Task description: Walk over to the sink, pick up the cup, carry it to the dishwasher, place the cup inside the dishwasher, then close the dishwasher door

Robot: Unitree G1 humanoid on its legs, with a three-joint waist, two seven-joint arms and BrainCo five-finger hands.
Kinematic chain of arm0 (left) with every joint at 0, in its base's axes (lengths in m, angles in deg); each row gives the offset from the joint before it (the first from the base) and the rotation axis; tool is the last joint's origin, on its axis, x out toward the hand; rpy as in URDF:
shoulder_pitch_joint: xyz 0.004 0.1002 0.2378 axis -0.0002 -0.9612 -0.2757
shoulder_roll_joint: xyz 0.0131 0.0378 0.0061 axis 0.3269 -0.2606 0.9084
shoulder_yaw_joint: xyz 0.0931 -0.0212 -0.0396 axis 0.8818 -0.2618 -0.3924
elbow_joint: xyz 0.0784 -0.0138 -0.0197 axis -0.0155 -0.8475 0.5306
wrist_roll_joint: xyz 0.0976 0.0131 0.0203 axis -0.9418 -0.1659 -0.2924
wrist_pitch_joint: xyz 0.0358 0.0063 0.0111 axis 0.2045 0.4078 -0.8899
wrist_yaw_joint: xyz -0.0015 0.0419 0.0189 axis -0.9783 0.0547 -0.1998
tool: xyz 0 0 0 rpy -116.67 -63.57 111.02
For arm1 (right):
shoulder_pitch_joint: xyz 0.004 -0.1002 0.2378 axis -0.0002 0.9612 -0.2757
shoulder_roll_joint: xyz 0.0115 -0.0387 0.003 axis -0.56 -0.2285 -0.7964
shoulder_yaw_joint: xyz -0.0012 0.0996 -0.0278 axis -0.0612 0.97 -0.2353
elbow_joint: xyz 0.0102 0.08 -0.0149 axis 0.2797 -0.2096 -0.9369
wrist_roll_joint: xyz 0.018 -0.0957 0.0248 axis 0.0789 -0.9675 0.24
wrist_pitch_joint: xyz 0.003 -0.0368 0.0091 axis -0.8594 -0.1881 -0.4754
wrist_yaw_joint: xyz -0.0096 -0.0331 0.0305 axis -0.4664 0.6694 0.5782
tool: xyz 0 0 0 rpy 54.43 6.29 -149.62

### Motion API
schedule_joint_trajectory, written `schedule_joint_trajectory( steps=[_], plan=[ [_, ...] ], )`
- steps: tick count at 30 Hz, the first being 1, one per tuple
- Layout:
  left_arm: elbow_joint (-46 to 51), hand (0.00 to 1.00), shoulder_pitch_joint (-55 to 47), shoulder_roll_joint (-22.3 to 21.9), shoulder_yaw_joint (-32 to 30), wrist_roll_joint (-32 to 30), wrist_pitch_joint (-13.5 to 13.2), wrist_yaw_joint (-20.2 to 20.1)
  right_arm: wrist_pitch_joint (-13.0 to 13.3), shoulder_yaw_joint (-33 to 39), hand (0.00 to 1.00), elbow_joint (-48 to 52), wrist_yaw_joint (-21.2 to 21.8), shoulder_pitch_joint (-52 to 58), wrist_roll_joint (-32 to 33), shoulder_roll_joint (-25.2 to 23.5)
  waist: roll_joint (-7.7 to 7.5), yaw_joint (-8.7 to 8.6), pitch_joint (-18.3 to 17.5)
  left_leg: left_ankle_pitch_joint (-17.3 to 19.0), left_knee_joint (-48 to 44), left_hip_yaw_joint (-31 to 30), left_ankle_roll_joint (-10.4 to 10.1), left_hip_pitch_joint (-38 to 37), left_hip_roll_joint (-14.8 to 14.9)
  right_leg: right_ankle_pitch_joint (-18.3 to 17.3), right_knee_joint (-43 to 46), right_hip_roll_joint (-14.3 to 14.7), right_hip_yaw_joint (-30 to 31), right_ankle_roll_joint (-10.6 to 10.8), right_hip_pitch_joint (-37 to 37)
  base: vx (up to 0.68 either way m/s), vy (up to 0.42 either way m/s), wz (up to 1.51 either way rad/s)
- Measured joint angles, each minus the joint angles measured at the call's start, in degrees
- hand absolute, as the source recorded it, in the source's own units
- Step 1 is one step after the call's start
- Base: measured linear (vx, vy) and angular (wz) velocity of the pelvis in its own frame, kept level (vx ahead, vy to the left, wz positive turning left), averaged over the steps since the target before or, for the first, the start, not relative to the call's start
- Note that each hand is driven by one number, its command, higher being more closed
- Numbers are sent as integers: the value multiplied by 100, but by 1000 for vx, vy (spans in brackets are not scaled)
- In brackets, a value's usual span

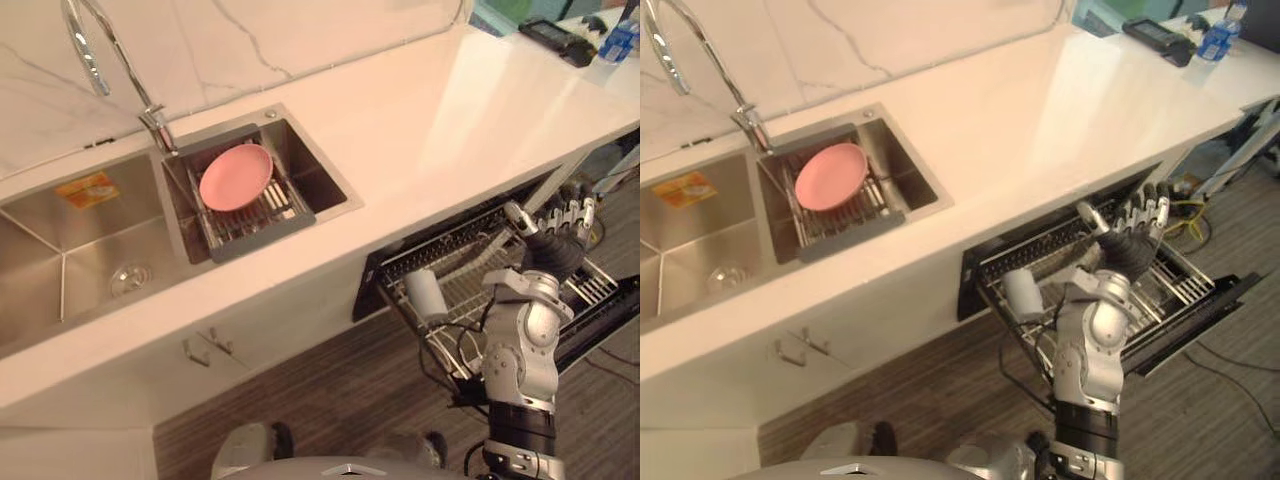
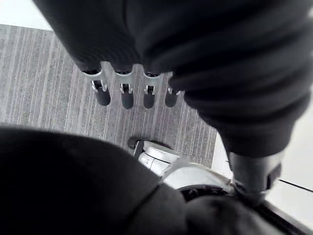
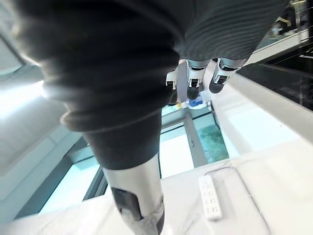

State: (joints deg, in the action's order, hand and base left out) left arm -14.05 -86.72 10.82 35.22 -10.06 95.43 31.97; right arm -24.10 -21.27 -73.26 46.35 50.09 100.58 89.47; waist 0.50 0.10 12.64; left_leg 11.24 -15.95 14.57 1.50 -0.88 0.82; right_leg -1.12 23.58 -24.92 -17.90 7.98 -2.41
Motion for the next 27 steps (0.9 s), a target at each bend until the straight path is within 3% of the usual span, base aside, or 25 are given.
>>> schedule_joint_trajectory(
  steps=[1, 2, 3, 4, 6, 10, 16, 22, 27],
  plan=[
    [-46, 0, 11, 35, 10, 6, 44, 51, 2, -7, 0, 182, 105, -1, 110, 3, -20, 8, 11, -79, 234, -77, -43, -180, 5, -496, -8, 454, 30, 48, 24, 92, 12, -2],
    [-62, 0, 12, 55, 4, 11, 55, 48, 2, -9, 0, 258, 172, -3, 193, 3, -27, 15, 13, -116, 357, -112, -56, -271, 11, -667, -50, 693, 53, 20, 11, 76, -26, 18],
    [-90, 0, 5, 95, -1, 1, 71, 113, 12, 5, 0, 442, 297, 58, 289, 6, -103, -33, 42, -179, 473, -206, -89, -410, 20, -832, -148, 1107, 202, -97, 4, 60, -61, 50],
    [-144, 0, -17, 112, -61, -12, 57, 151, 93, 14, 0, 611, 371, 207, 344, 32, -151, -100, 68, -151, 385, -385, -132, -410, -15, -797, -250, 1270, 283, -276, 56, 53, -75, 62],
    [-169, 0, 41, 100, -138, -11, 51, 155, 161, 46, 0, 632, 466, 295, 422, 41, -181, -114, 66, -171, 365, -569, -185, -411, 4, -729, -308, 1383, 439, -271, 162, 67, -53, 38],
    [-115, 0, 63, 35, -331, -381, 19, 159, 299, 3, 0, 634, 828, 284, 646, 37, -156, -3, 27, -247, 561, -675, -294, -445, 176, -398, -1259, 1707, 392, -317, 581, 37, -59, 5],
    [-81, 0, 49, 76, -333, -362, 18, 359, 243, -94, 0, 634, 1210, 226, 659, 28, -235, 29, 8, -253, 725, -506, -281, -543, 182, -61, -1828, 1792, 541, -299, 832, -36, 27, -16],
    [-94, 0, -71, 137, -335, -315, -83, 532, -449, -518, 0, 577, 1756, 270, 759, 25, -383, 22, -130, -336, 925, -375, -251, -689, 159, 133, -2109, 1821, 657, -317, 949, -25, 28, -11],
    [-168, 0, -162, 145, -314, -122, -274, 551, -660, -914, 0, 146, 1895, 291, 739, 26, -419, 45, -199, -378, 968, -389, -247, -736, 155, 133, -2119, 1821, 636, -323, 997, -10, 3, 3]
  ],
)
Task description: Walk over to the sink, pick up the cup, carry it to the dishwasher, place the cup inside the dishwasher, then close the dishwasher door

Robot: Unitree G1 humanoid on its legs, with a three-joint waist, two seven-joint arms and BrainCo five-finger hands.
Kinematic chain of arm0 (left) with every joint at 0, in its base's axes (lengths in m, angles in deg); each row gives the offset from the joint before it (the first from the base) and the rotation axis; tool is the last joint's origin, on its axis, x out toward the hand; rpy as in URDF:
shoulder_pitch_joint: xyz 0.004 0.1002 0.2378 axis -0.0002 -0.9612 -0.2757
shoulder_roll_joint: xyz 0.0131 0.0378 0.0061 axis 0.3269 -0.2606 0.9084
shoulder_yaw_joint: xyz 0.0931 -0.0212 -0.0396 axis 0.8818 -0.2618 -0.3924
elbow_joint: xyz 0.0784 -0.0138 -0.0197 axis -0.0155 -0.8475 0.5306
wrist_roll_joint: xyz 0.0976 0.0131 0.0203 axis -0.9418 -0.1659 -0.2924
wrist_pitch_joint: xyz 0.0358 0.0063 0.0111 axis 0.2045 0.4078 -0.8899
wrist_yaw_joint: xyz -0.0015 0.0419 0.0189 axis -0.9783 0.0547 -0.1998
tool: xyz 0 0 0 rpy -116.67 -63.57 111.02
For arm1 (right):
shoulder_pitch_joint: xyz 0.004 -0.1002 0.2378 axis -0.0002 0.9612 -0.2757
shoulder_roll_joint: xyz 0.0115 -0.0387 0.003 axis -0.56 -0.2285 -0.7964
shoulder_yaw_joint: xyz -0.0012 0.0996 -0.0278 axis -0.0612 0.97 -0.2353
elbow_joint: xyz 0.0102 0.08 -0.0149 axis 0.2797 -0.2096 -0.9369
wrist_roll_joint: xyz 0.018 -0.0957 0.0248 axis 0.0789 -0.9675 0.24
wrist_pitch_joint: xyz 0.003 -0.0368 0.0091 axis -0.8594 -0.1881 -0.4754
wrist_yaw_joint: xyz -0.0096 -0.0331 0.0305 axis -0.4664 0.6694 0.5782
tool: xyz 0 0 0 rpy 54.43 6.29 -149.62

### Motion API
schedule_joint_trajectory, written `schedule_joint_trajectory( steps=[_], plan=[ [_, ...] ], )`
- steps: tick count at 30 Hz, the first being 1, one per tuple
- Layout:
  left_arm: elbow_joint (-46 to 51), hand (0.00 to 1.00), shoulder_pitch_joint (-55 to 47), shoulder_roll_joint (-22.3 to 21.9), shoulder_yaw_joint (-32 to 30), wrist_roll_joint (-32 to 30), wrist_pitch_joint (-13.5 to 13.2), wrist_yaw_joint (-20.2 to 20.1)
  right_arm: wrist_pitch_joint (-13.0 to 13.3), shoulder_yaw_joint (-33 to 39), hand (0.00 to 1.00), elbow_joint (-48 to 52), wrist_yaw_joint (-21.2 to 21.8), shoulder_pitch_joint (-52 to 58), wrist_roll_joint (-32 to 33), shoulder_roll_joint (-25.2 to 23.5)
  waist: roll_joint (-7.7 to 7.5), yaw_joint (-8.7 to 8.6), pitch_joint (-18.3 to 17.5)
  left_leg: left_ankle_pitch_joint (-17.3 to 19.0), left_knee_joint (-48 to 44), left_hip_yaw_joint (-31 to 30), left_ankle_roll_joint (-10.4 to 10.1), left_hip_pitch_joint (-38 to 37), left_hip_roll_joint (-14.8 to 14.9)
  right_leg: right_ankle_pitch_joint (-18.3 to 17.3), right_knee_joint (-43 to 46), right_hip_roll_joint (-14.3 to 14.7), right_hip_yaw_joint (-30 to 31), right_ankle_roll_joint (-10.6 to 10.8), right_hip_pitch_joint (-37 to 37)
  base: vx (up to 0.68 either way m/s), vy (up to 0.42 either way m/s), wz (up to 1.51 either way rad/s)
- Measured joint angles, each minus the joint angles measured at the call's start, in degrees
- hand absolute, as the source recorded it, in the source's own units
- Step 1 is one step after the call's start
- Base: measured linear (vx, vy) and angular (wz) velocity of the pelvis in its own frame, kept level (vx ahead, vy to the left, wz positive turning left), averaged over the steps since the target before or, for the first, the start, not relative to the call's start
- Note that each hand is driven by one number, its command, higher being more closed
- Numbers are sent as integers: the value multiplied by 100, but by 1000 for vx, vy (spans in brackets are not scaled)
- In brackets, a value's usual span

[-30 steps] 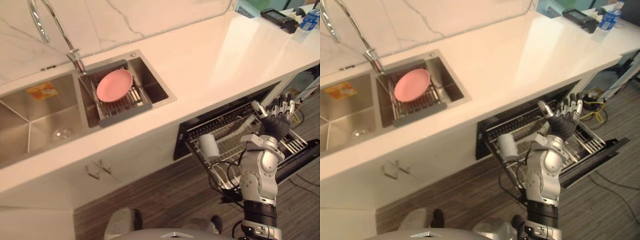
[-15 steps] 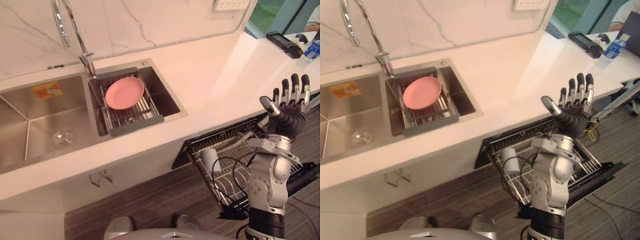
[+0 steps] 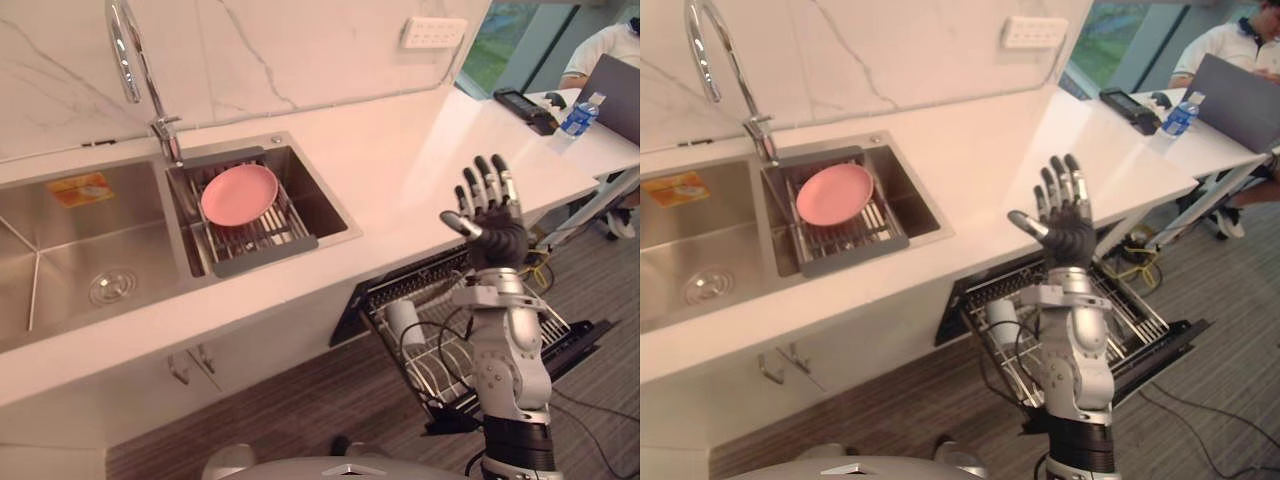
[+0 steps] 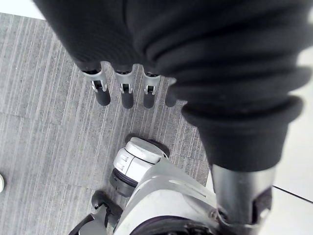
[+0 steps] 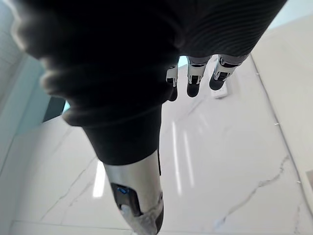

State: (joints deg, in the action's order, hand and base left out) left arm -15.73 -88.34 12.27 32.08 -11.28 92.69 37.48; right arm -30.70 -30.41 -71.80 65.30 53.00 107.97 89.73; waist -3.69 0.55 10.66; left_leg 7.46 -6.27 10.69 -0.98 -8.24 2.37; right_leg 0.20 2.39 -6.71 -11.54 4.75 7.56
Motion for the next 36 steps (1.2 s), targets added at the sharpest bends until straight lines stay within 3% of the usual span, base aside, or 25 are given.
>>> schedule_joint_trajectory(
  steps=[4, 7, 8, 10, 11, 13, 15, 18, 19, 21, 25, 26, 27, 29, 30, 31, 33, 34, 36],
  plan=[
    [77, 0, 84, -49, 81, 14, -364, 378, -40, -94, 0, -315, -147, -8, -106, -1, 56, 38, -6, 325, -697, -162, 32, 335, 46, -187, 381, -63, -159, 31, -107, -30, 22, 17],
    [370, 0, 99, -121, 64, -30, -386, 661, -24, -135, 0, -323, -509, -5, -104, -15, 115, 78, 37, 571, -1109, -386, 154, 522, 2, -434, 1749, -320, -330, 44, -633, -80, 107, 42],
    [405, 0, 88, -138, 33, -141, -351, 690, -7, -151, 0, -322, -639, 11, -106, -58, 173, 93, 71, 579, -1169, -488, 195, 503, 13, -306, 2536, -413, -324, -163, -955, -91, 129, 42],
    [571, 0, 28, -138, -22, -358, -314, 727, 9, -193, 0, -322, -747, 78, -113, -190, 152, 103, 175, 564, -1179, -676, 267, 412, 9, -29, 3388, -492, -144, -494, -1323, -56, 86, 45],
    [605, 0, 27, -127, -24, -347, -317, 730, 9, -242, 0, -321, -729, 97, -122, -221, 127, 107, 191, 561, -1170, -702, 277, 387, 5, -118, 3461, -497, -89, -444, -1361, -34, 44, 34],
    [689, 0, -39, -106, -115, -287, -305, 721, 14, -261, 0, -319, -676, 120, -237, -255, 50, 181, 178, 561, -1132, -746, 288, 323, 9, -487, 3015, -391, -28, -287, -1332, -2, 16, 9],
    [690, 0, -102, -119, -202, -237, -273, 588, 103, -208, 0, -271, -621, 125, -274, -236, 2, 178, 166, 573, -1150, -806, 268, 441, -55, -513, 1936, -239, 203, -197, -1315, 36, -43, 14],
    [669, 0, -126, -120, -317, -177, -282, 561, 281, -172, 0, -269, -746, 181, -268, -200, -135, 92, 77, 762, -1359, -914, 174, 523, -239, -491, 1496, -253, 172, -169, -1106, 91, -172, 35],
    [644, 0, -105, -126, -364, -87, -286, 579, 341, -165, 0, -269, -753, 166, -269, -156, -121, 99, 82, 851, -1480, -935, 134, 536, -204, -418, 1529, -241, 180, -59, -1096, 132, -194, 14],
    [408, 0, 31, -224, -398, 298, -181, 589, 446, -161, 0, -224, -769, 172, -283, -78, 76, 75, -7, 1087, -1696, -954, -33, 616, 63, -700, 1749, -8, 112, -149, -1157, 153, -155, 0],
    [217, 0, 68, -218, -419, 213, -176, 579, 476, 114, 0, -224, -880, 242, -213, -53, 181, -72, -60, 1067, -1997, -778, -167, 745, 377, -1028, 1903, 172, -27, -298, -1219, 201, -166, 10],
    [203, 0, 108, -267, -470, 261, -178, 596, 485, 282, 0, -227, -881, 264, -201, 13, 242, -123, -34, 1017, -2779, -672, -92, 1068, 479, -1055, 1881, 225, -57, -337, -1131, 172, -102, 11],
    [251, 0, 139, -348, -498, 270, -175, 589, 487, 347, 0, -221, -872, 247, -207, 64, 341, -107, 8, 802, -3645, -665, -179, 1385, 570, -1047, 1811, 269, -33, -346, -928, 241, -59, -5],
    [261, 0, 87, -394, -546, 207, -147, 551, 519, 349, 0, -236, -866, 263, -207, 8, 302, -23, 72, 910, -4073, -659, -298, 1541, 604, -1015, 1605, 174, 62, -290, -511, 265, 26, -33],
    [273, 0, 93, -388, -542, 161, -141, 528, 546, 347, 0, -236, -864, 259, -204, -13, 300, -7, 71, 964, -3892, -642, -318, 1523, 587, -1005, 1560, 103, 98, -265, -417, 240, 94, -46],
    [349, 0, 93, -365, -436, -24, -149, 466, 675, 317, 0, -227, -855, 246, -207, -3, 307, -5, 54, 908, -2938, -635, -269, 1474, 536, -1031, 1480, -52, 198, -121, -329, 186, 97, -30],
    [361, 0, 102, -408, -328, -160, -157, 426, 742, 356, 0, -213, -870, 243, -208, 78, 517, -77, 21, 46, -1868, -888, -328, 1485, 566, -1103, 1495, -57, 224, 40, -365, 190, 178, -16],
    [368, 0, 126, -368, -180, -319, -158, 355, 699, 446, 0, -252, -979, 325, -202, -65, 518, -75, -15, 50, -1483, -932, -412, 1186, 358, -1156, 1512, -212, 375, 167, -358, 186, 228, -7],
    [435, 0, 174, -241, -107, -460, -164, 360, 645, 419, 0, -242, -987, 388, -128, -163, 300, -95, -2, -93, -1048, -763, -240, 1007, 87, -1093, 1377, -473, 469, 298, -357, 147, 193, -9]
  ],
)
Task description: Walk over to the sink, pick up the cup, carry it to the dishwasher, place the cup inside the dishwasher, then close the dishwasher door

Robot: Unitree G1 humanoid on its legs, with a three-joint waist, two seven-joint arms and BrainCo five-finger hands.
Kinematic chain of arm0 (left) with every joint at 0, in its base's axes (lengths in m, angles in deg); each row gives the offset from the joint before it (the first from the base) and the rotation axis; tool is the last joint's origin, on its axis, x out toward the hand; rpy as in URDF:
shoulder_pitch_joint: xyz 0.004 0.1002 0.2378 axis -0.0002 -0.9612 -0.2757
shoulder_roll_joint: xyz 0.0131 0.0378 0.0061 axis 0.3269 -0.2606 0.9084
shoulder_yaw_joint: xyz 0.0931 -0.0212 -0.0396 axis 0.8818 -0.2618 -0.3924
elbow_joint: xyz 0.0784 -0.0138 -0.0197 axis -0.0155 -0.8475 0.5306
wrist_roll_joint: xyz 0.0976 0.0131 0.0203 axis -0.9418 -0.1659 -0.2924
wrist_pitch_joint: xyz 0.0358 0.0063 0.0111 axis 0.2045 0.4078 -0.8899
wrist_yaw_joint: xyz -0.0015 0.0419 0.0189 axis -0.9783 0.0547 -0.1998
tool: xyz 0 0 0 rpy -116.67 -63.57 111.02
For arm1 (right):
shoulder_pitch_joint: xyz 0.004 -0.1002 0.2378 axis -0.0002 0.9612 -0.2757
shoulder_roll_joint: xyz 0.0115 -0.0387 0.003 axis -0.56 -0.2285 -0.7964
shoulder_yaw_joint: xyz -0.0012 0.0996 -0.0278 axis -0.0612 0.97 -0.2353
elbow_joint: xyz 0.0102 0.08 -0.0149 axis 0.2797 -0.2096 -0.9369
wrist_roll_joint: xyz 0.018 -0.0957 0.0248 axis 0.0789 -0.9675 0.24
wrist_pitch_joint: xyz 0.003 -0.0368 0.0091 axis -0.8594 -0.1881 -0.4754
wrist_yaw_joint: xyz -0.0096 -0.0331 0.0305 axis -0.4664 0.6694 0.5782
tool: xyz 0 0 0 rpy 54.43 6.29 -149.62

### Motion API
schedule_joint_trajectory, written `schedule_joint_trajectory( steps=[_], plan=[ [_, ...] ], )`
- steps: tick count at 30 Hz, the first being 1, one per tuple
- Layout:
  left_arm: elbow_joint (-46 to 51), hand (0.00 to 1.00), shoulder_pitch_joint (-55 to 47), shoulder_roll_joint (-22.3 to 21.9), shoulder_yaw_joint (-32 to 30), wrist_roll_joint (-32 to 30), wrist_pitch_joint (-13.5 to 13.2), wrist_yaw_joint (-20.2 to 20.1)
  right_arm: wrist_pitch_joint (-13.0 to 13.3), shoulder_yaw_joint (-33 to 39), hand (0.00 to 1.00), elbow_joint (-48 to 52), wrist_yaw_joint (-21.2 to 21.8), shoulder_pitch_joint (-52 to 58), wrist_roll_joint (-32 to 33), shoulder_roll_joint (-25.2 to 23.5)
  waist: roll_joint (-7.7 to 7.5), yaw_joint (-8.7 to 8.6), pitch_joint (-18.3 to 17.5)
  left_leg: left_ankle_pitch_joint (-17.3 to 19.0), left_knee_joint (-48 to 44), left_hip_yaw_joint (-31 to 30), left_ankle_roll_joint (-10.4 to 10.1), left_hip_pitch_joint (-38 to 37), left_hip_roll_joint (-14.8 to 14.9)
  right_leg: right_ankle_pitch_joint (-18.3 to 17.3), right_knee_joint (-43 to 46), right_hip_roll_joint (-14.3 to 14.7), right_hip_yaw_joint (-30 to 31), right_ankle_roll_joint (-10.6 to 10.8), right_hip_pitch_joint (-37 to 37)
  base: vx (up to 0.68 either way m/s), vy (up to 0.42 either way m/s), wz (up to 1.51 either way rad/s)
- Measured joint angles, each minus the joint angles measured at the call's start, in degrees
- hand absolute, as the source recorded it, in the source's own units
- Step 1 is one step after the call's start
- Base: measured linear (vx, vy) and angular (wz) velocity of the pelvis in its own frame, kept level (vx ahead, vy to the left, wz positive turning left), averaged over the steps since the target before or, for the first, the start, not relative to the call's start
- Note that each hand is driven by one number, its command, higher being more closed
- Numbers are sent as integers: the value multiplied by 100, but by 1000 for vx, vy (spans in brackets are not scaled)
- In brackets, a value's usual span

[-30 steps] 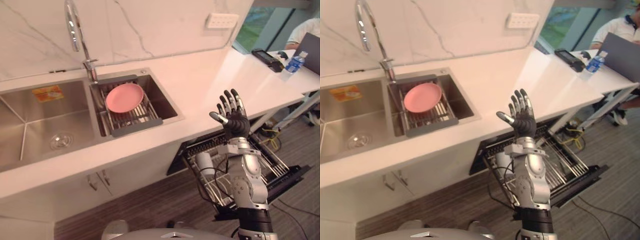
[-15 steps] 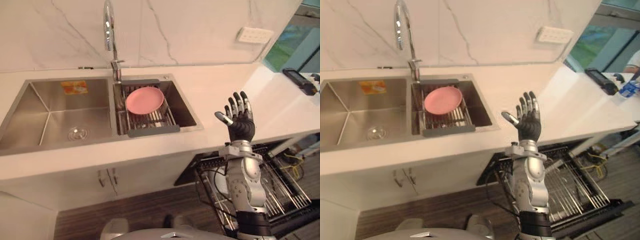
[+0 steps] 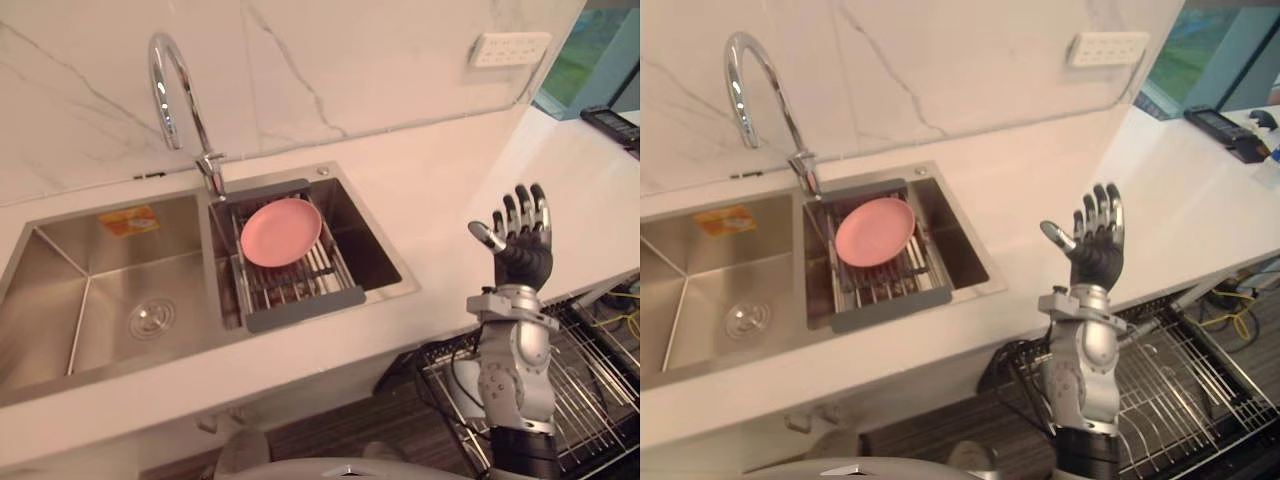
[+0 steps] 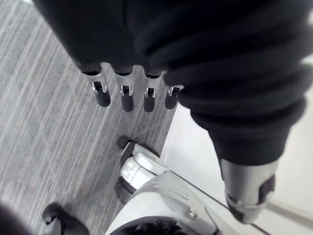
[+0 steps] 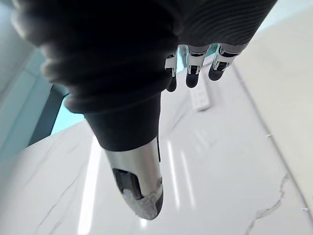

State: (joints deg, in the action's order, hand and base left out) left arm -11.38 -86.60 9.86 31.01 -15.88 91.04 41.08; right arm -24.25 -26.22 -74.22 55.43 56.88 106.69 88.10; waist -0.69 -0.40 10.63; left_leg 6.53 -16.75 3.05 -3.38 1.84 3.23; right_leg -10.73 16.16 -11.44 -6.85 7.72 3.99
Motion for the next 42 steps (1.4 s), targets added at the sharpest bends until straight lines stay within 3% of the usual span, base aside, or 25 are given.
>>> schedule_joint_trajectory(
  steps=[3, 10, 13, 17, 24, 32, 35, 42],
  plan=[
    [20, 0, 52, 141, 142, -120, 11, -50, -162, -23, 0, 1, 55, -3, 157, -37, -138, -1, -20, -183, 417, 106, 137, -178, -210, 313, -402, -164, 11, 53, 139, 111, 128, -7],
    [-22, 0, 81, 222, 272, -191, -3, -137, -561, -210, 0, -19, 556, 2, 0, -45, -193, -1, -36, -403, 978, 165, 170, -409, -298, 523, -812, -214, -26, 76, 301, -1, 35, -3],
    [-123, 0, 99, 275, 349, 14, 3, -149, -687, -204, 0, -19, 749, -13, -461, -19, -214, 6, -48, -687, 1472, 152, 95, -581, -288, 539, -909, -188, -100, 110, 299, -52, -29, 6],
    [-154, 0, 101, 326, 441, 0, -1, -184, -762, -265, 0, -55, 1076, -35, -1665, 187, -255, 37, -75, -1140, 2141, 124, 94, -809, -222, 632, -1052, -67, -209, 136, 293, -56, -24, 8],
    [-148, 0, 93, 433, 439, -167, 26, -182, -761, -818, 0, -324, 1583, -740, -3378, 796, -444, 99, -193, -1180, 2167, 64, 63, -790, -210, 759, -1313, -31, -312, 148, 421, -46, 11, 4],
    [-92, 0, 166, 457, 426, -249, 265, -200, -706, -1666, 0, -740, 1886, -1697, -4792, 1356, -465, 214, -207, -1263, 2176, -8, 96, -752, -185, 857, -1394, -15, -390, 131, 481, -26, 6, 5],
    [-91, 0, 185, 486, 432, -354, 333, -281, -619, -1941, 0, -1087, 1932, -1906, -5326, 1403, -493, 224, -224, -1272, 2176, -180, 61, -714, -228, 878, -1514, -9, -604, 133, 617, -18, -6, 28],
    [26, 0, 162, 494, 441, -363, 482, -301, -613, -2676, 0, -2261, 2069, -2497, -6120, 1447, -506, 434, -228, -1310, 2176, -427, 56, -643, -267, 894, -1608, -18, -875, 151, 745, -16, -6, 20]
  ],
)
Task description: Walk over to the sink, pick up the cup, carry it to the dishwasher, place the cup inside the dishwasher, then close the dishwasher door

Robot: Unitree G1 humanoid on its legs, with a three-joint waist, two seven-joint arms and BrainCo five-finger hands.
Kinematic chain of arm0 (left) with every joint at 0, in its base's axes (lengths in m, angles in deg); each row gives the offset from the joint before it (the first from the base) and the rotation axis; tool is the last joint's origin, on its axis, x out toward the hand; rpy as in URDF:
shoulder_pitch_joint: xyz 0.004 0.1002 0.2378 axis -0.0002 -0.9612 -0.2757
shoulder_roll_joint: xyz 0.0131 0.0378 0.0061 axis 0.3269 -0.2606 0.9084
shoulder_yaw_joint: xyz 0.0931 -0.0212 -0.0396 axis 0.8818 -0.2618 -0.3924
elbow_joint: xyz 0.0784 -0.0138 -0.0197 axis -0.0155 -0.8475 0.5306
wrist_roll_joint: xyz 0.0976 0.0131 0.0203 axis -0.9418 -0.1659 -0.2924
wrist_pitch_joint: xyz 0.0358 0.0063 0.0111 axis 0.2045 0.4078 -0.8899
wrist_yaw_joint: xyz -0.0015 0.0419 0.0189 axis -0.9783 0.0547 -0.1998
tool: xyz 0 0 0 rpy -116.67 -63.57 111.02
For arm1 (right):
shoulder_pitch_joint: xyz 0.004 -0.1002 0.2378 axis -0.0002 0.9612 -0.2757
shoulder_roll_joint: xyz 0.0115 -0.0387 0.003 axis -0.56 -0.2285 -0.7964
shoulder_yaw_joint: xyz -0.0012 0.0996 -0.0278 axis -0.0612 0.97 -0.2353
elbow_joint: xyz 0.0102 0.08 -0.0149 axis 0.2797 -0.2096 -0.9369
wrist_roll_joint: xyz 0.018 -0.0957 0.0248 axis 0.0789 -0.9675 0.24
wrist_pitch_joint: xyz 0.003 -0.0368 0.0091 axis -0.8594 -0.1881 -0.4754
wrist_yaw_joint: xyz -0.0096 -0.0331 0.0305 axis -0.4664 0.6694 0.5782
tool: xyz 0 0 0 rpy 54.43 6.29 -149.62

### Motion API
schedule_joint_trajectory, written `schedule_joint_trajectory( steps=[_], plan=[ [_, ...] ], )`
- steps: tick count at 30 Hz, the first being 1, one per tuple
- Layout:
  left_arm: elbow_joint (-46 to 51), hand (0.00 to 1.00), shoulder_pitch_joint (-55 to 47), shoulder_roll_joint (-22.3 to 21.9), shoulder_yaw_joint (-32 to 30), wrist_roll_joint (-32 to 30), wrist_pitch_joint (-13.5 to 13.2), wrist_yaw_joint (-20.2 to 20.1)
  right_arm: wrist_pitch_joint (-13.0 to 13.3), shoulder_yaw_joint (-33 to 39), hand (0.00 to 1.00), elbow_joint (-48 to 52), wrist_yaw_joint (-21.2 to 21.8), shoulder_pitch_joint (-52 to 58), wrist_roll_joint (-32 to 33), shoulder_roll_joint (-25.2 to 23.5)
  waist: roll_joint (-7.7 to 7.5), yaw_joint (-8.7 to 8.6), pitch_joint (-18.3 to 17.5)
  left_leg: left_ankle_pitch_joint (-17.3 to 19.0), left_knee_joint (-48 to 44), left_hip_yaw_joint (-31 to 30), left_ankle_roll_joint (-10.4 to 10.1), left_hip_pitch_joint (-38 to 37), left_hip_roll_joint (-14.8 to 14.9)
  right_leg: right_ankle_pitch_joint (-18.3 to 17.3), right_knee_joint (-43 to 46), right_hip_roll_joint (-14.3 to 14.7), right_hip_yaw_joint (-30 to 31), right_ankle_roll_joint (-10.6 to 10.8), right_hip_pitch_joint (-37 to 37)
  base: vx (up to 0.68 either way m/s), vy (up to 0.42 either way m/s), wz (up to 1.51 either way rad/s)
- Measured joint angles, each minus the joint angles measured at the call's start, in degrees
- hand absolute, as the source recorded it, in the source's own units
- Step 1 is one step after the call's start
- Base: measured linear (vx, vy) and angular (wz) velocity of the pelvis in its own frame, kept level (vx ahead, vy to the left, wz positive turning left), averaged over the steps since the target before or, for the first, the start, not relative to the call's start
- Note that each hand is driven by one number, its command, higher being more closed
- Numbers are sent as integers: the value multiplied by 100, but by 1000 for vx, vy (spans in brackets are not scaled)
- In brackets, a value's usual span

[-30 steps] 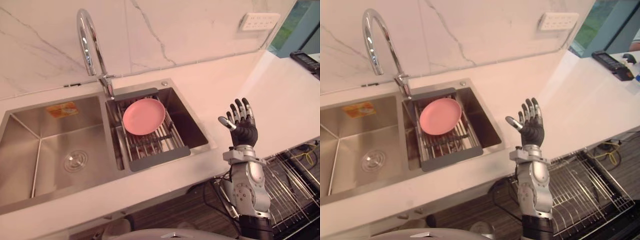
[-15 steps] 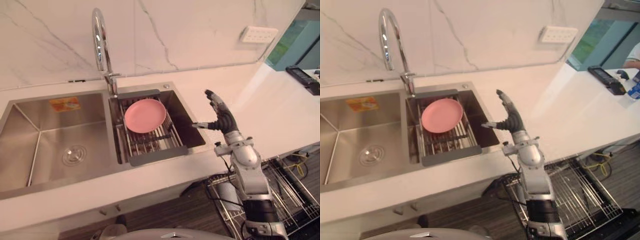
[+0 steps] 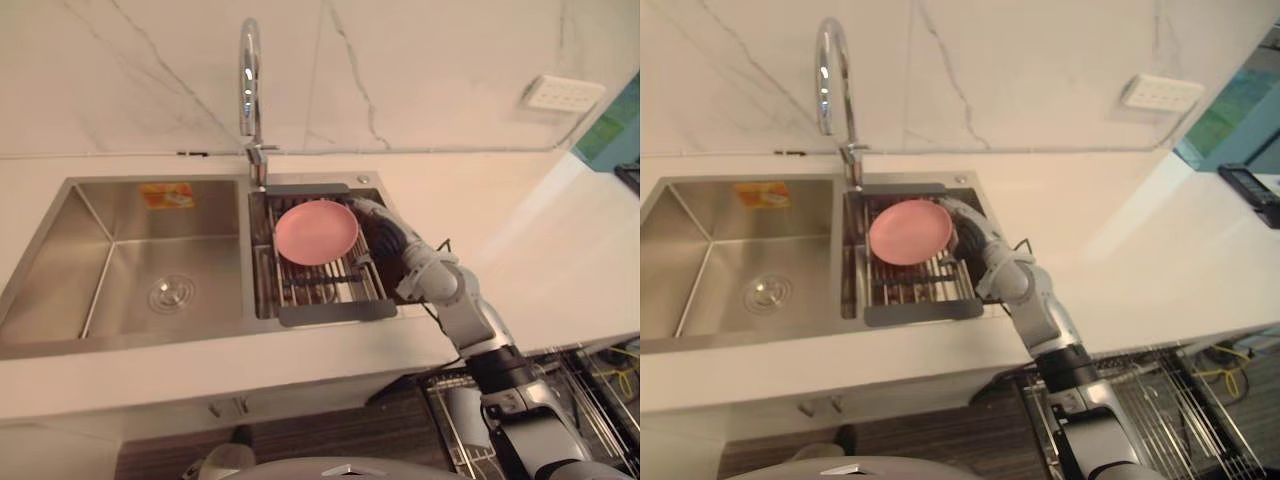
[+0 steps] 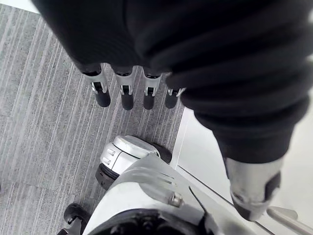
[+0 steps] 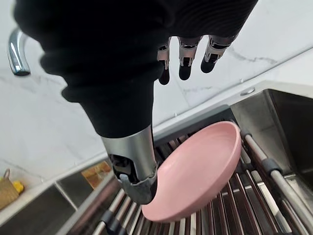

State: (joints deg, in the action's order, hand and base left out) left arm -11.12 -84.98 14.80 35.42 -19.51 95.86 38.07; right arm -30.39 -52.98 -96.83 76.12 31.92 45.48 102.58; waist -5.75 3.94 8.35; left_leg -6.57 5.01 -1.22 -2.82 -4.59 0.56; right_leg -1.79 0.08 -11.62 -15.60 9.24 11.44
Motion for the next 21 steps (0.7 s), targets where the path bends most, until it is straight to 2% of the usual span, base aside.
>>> schedule_joint_trajectory(
  steps=[6, 11, 15, 21],
  plan=[
    [49, 0, -49, -6, 5, -89, 141, -14, 106, -389, 0, -772, 223, -476, -409, 173, -5, 123, 19, -31, 0, -209, -2, 71, -57, 6, -58, -9, -254, 24, 100, 2, -11, 19],
    [99, 0, -48, -12, 6, -146, 145, -84, 154, -701, 0, -1219, 443, -618, -616, 228, 1, 216, 44, -53, 0, -352, 2, 112, -90, -8, -69, -17, -434, 44, 168, 8, -15, 16],
    [106, 0, -44, -12, 10, -201, 143, -128, 198, -1088, 0, -1681, 454, -972, -728, 273, 11, 233, 109, -93, 0, -447, 16, 144, -108, -8, -78, -19, -549, 45, 226, -6, -11, 14],
    [110, 0, -16, 15, 49, -188, 145, -222, 378, -1134, 0, -2080, 421, -1236, -896, 334, 16, 314, 175, -99, 0, -496, -3, 153, -118, -13, -84, -19, -615, 51, 261, -12, -3, 6]
  ],
)
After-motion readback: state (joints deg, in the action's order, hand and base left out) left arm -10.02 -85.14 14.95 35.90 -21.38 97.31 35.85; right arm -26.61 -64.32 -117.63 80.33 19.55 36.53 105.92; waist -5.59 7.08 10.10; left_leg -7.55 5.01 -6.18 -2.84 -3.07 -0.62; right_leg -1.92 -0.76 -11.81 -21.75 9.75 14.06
